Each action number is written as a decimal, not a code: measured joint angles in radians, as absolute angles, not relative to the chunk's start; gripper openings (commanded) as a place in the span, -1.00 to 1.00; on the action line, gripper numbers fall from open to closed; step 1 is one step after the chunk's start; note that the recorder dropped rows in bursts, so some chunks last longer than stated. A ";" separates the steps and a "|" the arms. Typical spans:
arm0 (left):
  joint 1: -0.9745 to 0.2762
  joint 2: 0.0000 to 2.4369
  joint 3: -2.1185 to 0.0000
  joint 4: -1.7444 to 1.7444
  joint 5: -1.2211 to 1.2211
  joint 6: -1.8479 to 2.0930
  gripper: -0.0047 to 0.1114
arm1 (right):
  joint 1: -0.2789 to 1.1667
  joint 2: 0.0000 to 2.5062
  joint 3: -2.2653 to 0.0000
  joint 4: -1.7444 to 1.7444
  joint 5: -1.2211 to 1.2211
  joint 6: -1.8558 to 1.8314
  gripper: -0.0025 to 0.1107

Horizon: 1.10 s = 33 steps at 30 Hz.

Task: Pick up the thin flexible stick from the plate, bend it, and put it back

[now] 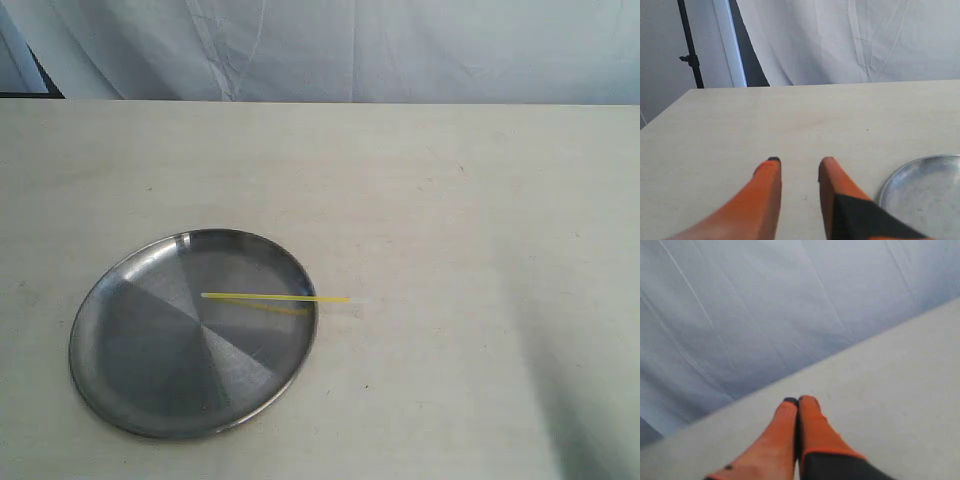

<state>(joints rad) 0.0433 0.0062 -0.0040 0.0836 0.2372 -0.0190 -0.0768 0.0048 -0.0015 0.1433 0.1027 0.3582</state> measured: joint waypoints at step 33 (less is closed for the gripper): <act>0.043 0.006 -0.004 0.084 0.237 -0.019 -0.44 | -0.070 0.528 -0.532 0.185 -0.167 0.187 -0.97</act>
<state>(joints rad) 0.0433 0.0062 -0.0040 0.0836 0.2372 -0.0190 -0.0697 0.5282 -0.5318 0.1849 -0.1669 0.1870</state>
